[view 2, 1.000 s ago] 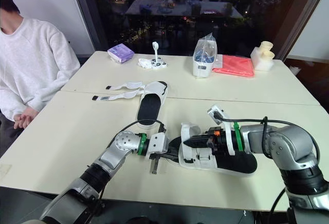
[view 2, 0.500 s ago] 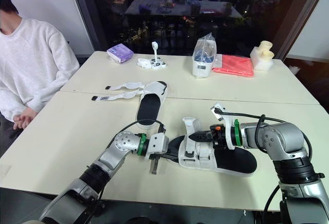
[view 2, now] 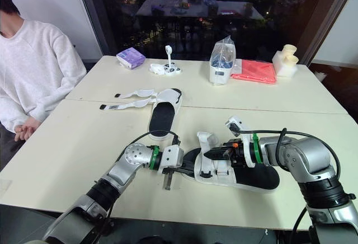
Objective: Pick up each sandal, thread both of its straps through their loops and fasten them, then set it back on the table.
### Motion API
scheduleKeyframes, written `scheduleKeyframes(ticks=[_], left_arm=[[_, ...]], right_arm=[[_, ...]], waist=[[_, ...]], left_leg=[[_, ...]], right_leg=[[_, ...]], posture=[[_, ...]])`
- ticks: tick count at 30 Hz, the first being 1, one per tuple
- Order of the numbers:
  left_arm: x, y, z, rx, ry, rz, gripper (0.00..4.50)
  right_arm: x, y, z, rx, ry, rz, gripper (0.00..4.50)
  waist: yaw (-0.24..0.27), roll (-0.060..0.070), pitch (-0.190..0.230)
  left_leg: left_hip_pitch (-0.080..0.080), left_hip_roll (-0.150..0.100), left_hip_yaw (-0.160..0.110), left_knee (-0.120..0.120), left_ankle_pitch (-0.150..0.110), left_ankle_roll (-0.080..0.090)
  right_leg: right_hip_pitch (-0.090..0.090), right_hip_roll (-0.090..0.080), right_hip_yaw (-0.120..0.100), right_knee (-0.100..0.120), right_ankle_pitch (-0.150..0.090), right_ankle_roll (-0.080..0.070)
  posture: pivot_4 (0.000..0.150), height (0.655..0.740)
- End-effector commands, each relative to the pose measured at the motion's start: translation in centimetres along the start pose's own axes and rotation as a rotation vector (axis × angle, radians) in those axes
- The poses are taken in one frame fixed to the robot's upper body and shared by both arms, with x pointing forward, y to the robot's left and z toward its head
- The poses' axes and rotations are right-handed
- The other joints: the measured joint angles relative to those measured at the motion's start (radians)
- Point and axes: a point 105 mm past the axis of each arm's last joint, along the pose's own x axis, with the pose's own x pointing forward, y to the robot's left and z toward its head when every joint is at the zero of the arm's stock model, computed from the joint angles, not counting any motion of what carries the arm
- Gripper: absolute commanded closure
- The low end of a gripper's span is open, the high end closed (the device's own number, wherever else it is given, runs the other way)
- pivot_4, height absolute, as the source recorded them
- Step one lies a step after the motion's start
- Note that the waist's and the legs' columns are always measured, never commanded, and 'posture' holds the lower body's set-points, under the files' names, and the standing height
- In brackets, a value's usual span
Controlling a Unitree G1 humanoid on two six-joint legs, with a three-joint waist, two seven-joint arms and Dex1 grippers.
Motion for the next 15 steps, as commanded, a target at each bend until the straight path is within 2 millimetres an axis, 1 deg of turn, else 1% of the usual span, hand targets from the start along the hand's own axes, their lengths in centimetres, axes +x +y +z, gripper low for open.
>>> scheduleKeyframes(ticks=[1,2,8,11,15], left_arm=[[0.4,-3.9,-4.7,-0.135,0.167,-0.125,4.5],[0.5,-3.9,-4.7,-0.135,0.167,-0.125,4.5],[0.5,-3.8,-4.7,-0.137,0.166,-0.122,4.5],[0.6,-3.8,-4.7,-0.138,0.166,-0.12,4.5],[0.6,-3.8,-4.7,-0.138,0.164,-0.118,4.5]], right_arm=[[-0.1,0.0,-0.7,-0.041,0.029,-0.019,4.47],[-0.2,0.0,-0.7,-0.043,0.029,-0.017,4.47],[-0.3,1.8,-1.2,-0.092,0.067,0.049,4.47],[-0.4,2.1,-1.5,-0.093,0.083,0.061,4.47],[-0.2,2.7,-2.5,-0.109,0.109,0.067,4.47]], waist=[[0.0,0.0,0.0],[0.0,0.0,0.0],[0.001,0.0,0.0],[0.001,0.0,0.0],[0.001,0.0,0.0]], left_leg=[[0.0,0.0,0.0,0.0,0.0,0.0],[0.0,0.0,0.0,0.0,0.0,0.0],[0.0,0.0,0.0,0.0,0.0,0.0],[0.0,0.0,0.0,0.0,0.0,0.0],[0.0,0.0,0.0,0.0,0.0,0.0]], right_leg=[[0.0,0.0,0.0,0.0,0.0,0.0],[0.0,0.0,0.0,0.0,0.0,0.0],[0.0,0.0,0.0,0.0,0.0,0.0],[0.0,0.0,0.0,-0.001,0.0,0.0],[0.001,0.0,0.0,-0.001,0.0,0.0]], posture=[[0.15,0.74],[0.15,0.74],[0.15,0.74],[0.15,0.74],[0.15,0.74]])
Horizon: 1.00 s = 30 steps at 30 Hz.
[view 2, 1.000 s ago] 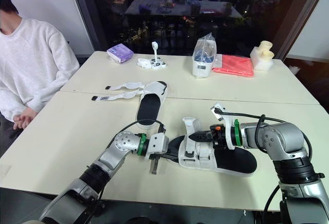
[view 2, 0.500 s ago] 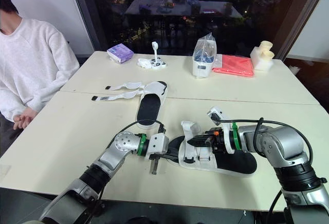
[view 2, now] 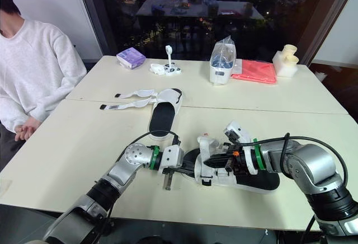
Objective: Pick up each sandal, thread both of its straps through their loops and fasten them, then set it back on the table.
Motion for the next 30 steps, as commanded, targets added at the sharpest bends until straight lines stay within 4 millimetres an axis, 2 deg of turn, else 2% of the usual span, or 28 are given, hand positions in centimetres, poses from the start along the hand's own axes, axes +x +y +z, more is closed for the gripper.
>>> scheduleKeyframes(ticks=[1,4,5,6,11,16,20,24,27,30], left_arm=[[0.5,-3.7,-4.7,-0.137,0.166,-0.116,4.5],[0.5,-3.8,-4.7,-0.137,0.164,-0.117,4.5],[0.6,-3.8,-4.7,-0.137,0.163,-0.117,4.5],[0.6,-3.8,-4.7,-0.137,0.163,-0.117,4.5],[0.6,-3.8,-4.7,-0.135,0.163,-0.118,4.5],[0.7,-3.9,-4.7,-0.135,0.161,-0.122,4.5],[0.7,-3.9,-4.7,-0.135,0.161,-0.125,4.5],[0.7,-3.9,-4.7,-0.134,0.161,-0.126,4.5],[0.7,-3.9,-4.7,-0.134,0.162,-0.128,4.5],[0.6,-3.9,-4.7,-0.134,0.164,-0.13,4.5]], right_arm=[[0.4,0.7,-1.1,0.0,0.041,0.015,4.47],[0.5,1.2,-1.8,-0.02,0.071,0.023,4.47],[0.4,1.3,-1.9,-0.028,0.075,0.025,3.94],[0.2,1.4,-1.9,-0.033,0.077,0.025,3.71],[-1.8,2.2,-0.7,-0.051,0.062,0.018,1.24],[-3.8,4.2,-0.4,-0.061,0.054,0.033,1.24],[-4.1,5.1,-1.2,-0.012,0.038,0.034,1.24],[-3.5,5.2,-2.7,0.049,0.024,0.013,1.24],[-2.3,3.9,-3.7,0.06,-0.015,-0.063,1.24],[-1.6,3.7,-3.9,0.085,-0.059,-0.071,1.24]], waist=[[-0.001,0.0,0.0],[0.001,0.0,0.0],[0.0,0.0,0.0],[0.0,0.0,0.0],[0.002,0.0,0.0],[0.002,0.0,0.0],[0.0,0.0,0.0],[0.001,-0.001,0.0],[0.0,-0.001,0.0],[0.0,0.0,0.0]], left_leg=[[0.0,0.0,0.0,0.0,0.0,0.0],[0.0,0.0,0.0,0.0,0.0,0.0],[0.0,0.0,0.0,0.0,0.0,0.0],[0.0,0.0,0.0,0.0,0.0,0.0],[0.0,0.0,0.0,0.0,-0.001,0.001],[0.0,0.0,0.0,0.0,-0.001,0.002],[0.0,0.0,-0.001,0.0,-0.003,0.004],[0.0,0.0,-0.001,0.0,-0.004,0.006],[0.0,0.0,-0.001,0.0,-0.004,0.006],[0.0,0.0,-0.001,0.0,-0.004,0.006]], right_leg=[[0.0,0.0,0.0,0.0,0.0,0.0],[0.0,0.0,0.0,0.0,0.0,0.0],[0.0,0.0,0.0,0.0,0.0,0.0],[0.0,0.0,0.0,0.0,0.0,0.0],[0.001,0.0,0.0,-0.001,0.0,0.0],[0.002,0.0,0.0,-0.001,0.0,0.0],[0.002,0.0,0.0,-0.001,0.0,0.0],[0.002,-0.001,0.0,-0.001,0.0,0.0],[0.002,0.0,0.0,-0.001,0.0,0.0],[0.002,0.0,0.0,-0.001,0.0,0.0]], posture=[[0.15,0.74],[0.15,0.74],[0.15,0.74],[0.15,0.74],[0.15,0.74],[0.15,0.74],[0.15,0.74],[0.15,0.74],[0.15,0.74],[0.15,0.74]])
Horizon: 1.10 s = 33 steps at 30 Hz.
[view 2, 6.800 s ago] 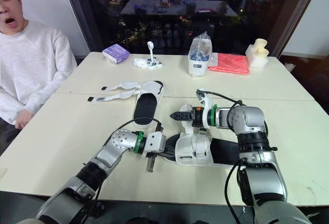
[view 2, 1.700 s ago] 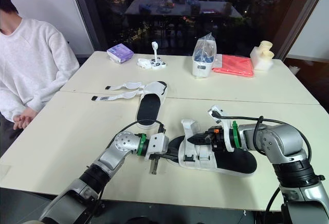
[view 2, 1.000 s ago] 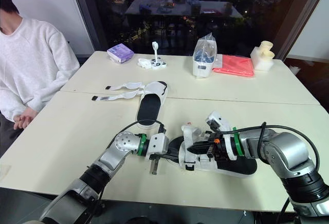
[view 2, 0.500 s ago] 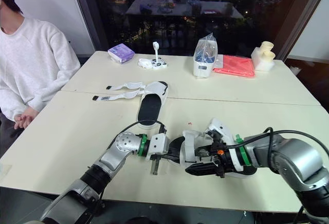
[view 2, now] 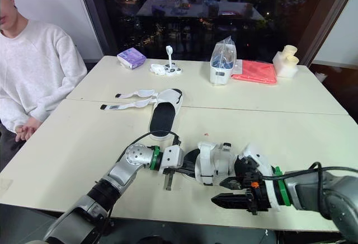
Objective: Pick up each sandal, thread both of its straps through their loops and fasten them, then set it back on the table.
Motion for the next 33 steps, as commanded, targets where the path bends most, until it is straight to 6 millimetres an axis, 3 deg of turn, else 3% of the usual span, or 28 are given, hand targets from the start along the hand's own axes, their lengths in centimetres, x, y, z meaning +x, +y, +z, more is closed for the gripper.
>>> scheduleKeyframes(ticks=[1,16,27,33], left_arm=[[0.5,-3.9,-4.7,-0.132,0.165,-0.133,4.5],[0.6,-4.0,-4.7,-0.136,0.164,-0.137,4.5],[0.6,-4.1,-4.7,-0.137,0.164,-0.141,4.5],[0.7,-4.1,-4.6,-0.135,0.163,-0.141,4.5]], right_arm=[[0.3,-0.2,0.7,-0.027,-0.062,-0.027,1.24],[1.7,0.2,0.8,-0.055,-0.078,-0.014,1.24],[0.6,-0.3,0.6,-0.085,-0.047,-0.065,1.24],[1.3,-0.5,0.8,-0.093,-0.091,-0.096,1.24]], waist=[[0.0,0.0,0.0],[0.0,0.0,0.0],[0.0,0.0,0.0],[0.0,0.0,0.0]], left_leg=[[0.0,0.0,0.0,0.0,0.0,0.0],[0.0,0.0,0.0,0.0,0.0,0.001],[0.0,0.0,0.0,0.0,0.0,0.001],[0.0,0.0,0.0,0.0,0.0,0.001]], right_leg=[[0.0,0.0,0.0,0.0,0.0,0.0],[0.0,0.0,0.0,0.0,0.0,0.0],[0.0,0.0,0.0,0.0,0.0,0.0],[0.0,0.0,0.0,0.0,0.0,0.0]], posture=[[0.15,0.74],[0.15,0.74],[0.15,0.74],[0.15,0.74]])
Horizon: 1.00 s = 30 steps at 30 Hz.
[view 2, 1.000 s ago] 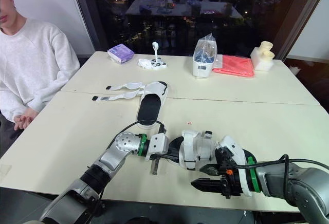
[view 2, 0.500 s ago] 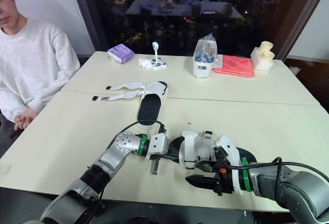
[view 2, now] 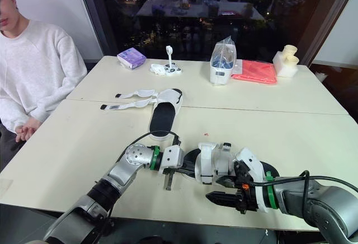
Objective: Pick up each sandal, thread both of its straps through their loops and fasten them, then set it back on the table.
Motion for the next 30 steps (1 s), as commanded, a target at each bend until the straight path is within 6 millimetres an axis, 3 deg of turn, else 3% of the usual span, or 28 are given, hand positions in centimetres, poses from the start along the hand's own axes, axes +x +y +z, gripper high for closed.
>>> scheduleKeyframes(ticks=[1,12,22,25,30], left_arm=[[0.7,-4.1,-4.6,-0.135,0.163,-0.141,4.5],[0.5,-4.1,-4.7,-0.136,0.166,-0.141,4.5],[0.5,-4.1,-4.8,-0.136,0.168,-0.131,4.5],[0.4,-4.1,-4.8,-0.138,0.168,-0.129,4.5],[0.4,-4.2,-4.8,-0.139,0.166,-0.129,4.5]], right_arm=[[0.4,0.4,1.0,-0.046,-0.06,-0.016,1.24],[1.5,1.5,1.2,-0.013,-0.088,0.024,1.24],[2.3,0.0,1.0,0.047,-0.072,0.023,1.24],[2.5,-0.4,0.9,0.061,-0.071,0.017,2.09],[2.5,-0.7,0.5,0.075,-0.06,0.008,4.4]], waist=[[0.0,0.0,0.0],[-0.001,0.0,0.0],[-0.001,0.0,0.0],[-0.001,0.0,0.0],[-0.001,0.0,0.0]], left_leg=[[0.0,0.0,0.0,0.0,0.0,0.0],[0.0,0.0,0.0,0.0,0.0,0.0],[0.0,0.0,0.0,0.0,0.0,0.001],[0.0,0.0,0.0,0.0,0.0,0.001],[0.0,0.0,0.0,0.0,0.0,0.001]], right_leg=[[0.0,0.0,0.0,0.0,0.0,0.0],[0.0,0.0,0.0,0.0,0.0,0.0],[-0.001,0.0,0.0,0.0,0.0,0.0],[-0.001,0.0,0.0,0.0,0.0,0.0],[-0.001,0.0,0.0,0.0,0.0,0.0]], posture=[[0.15,0.74],[0.15,0.74],[0.15,0.74],[0.15,0.74],[0.15,0.74]])
